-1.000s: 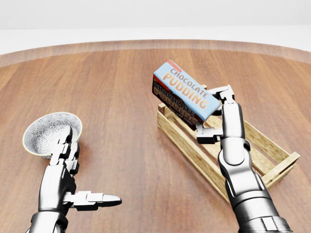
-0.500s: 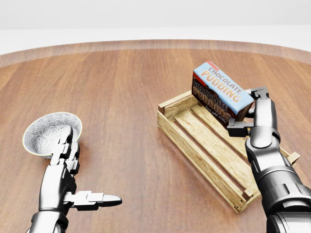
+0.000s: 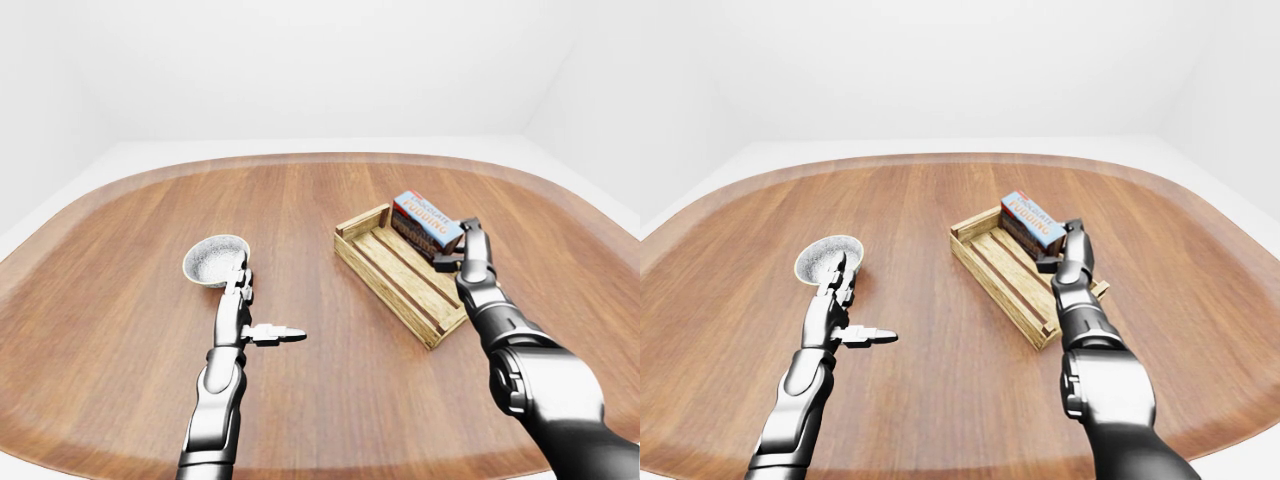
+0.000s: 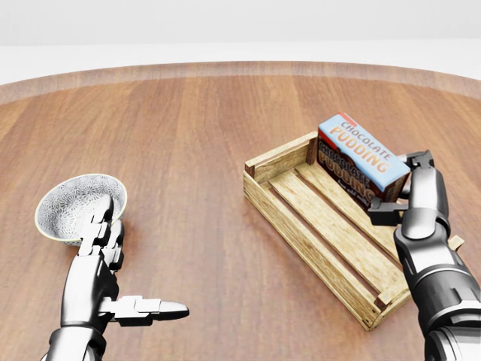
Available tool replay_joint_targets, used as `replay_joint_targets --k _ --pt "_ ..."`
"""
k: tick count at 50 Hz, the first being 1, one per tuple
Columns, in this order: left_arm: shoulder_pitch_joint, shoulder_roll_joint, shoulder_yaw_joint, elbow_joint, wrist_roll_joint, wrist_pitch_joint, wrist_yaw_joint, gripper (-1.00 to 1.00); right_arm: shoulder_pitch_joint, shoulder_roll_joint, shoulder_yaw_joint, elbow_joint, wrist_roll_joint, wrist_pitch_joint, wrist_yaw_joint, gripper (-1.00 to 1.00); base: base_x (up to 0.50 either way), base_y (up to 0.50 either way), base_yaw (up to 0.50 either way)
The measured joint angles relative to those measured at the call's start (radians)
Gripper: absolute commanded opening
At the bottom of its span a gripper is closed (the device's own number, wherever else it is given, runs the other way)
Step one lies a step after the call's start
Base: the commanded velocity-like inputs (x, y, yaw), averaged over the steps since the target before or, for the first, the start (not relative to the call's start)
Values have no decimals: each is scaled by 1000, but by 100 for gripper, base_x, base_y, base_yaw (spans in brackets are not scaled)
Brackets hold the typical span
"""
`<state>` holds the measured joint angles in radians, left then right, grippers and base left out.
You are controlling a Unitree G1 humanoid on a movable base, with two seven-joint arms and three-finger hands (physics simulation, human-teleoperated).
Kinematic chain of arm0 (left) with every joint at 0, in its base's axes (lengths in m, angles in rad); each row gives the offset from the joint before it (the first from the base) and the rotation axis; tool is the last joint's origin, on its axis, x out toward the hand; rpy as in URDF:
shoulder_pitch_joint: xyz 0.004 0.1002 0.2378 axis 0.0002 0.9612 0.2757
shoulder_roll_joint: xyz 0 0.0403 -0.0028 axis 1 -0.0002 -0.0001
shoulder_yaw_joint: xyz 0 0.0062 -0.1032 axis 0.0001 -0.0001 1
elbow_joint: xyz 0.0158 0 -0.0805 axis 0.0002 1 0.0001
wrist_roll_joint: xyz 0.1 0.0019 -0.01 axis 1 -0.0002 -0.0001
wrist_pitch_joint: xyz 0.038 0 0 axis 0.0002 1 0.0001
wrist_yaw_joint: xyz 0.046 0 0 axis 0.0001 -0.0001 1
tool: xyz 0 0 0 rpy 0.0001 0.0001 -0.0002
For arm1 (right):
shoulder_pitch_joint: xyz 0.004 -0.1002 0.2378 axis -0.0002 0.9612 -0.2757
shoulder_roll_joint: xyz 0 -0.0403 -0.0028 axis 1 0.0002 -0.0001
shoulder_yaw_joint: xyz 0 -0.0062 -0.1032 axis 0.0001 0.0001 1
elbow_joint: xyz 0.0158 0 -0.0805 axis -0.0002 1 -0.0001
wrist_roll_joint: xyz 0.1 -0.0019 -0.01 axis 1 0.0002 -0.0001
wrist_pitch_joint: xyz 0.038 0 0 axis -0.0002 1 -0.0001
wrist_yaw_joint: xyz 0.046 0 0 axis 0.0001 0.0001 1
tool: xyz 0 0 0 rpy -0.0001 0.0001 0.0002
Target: Pick up the chocolate pudding and put it in the tray.
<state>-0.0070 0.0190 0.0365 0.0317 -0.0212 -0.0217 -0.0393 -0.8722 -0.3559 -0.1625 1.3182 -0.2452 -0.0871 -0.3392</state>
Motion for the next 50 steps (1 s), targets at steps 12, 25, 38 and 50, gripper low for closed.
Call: replay_joint_targets --k 12,25,38,50 --pt "-2 0 1 5 0 -1 1 100 8 -5 -3 12 -20 0 -5 -100 0 0 0" --pt "-5 0 1 5 -2 3 4 100 4 -2 -12 22 -30 0 -2 -100 0 0 0" --pt "-7 0 1 5 -3 5 5 100 -47 -7 -24 32 -32 0 1 -100 0 0 0" --pt "-7 0 1 5 -3 5 5 100 -81 -9 -35 37 -47 2 11 -100 0 0 0"
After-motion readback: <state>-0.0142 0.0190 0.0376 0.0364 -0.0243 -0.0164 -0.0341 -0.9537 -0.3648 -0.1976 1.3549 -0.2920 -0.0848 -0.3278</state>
